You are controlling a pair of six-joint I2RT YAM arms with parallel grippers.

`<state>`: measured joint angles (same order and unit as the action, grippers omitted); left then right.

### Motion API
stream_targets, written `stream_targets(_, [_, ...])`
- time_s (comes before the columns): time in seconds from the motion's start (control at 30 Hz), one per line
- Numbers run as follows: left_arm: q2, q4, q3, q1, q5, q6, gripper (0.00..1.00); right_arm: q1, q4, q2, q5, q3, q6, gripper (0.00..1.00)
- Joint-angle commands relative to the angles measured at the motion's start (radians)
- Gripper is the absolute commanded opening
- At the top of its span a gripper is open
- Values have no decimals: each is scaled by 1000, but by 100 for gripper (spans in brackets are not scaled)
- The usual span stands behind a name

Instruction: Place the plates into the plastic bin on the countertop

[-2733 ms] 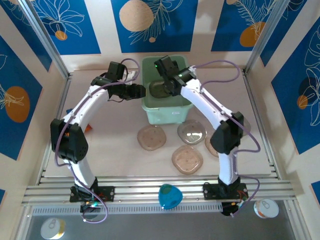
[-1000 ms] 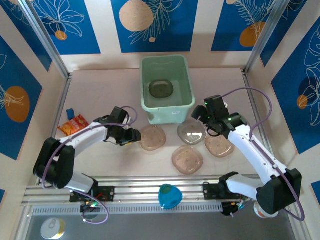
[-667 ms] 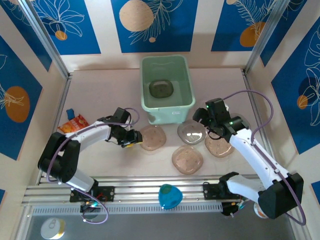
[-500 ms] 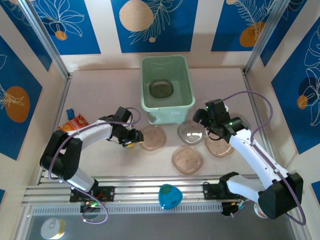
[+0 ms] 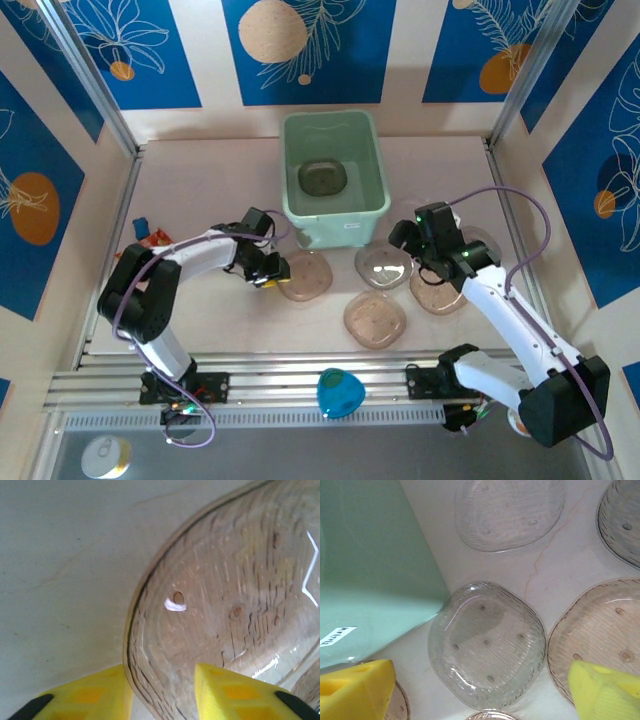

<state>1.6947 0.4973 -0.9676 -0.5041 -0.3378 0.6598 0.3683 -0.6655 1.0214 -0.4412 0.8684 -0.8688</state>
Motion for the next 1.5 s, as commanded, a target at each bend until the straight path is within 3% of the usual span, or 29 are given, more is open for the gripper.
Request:
stream_targets(0.0, [33, 46, -37, -17, 16, 2, 32, -12, 7, -16, -11, -23, 3, 89])
stream_targets(0.63, [6, 50, 0, -19, 24, 7, 9, -34, 9, -17, -20, -28, -3, 86])
stream_targets(1.1, [-221, 164, 72, -5, 138, -36, 0, -20, -36, -81, -62, -12, -50, 82])
stream_targets(1.47, [-416, 288, 55, 112, 191, -97, 0, -16, -12, -130, -34, -7, -77, 79])
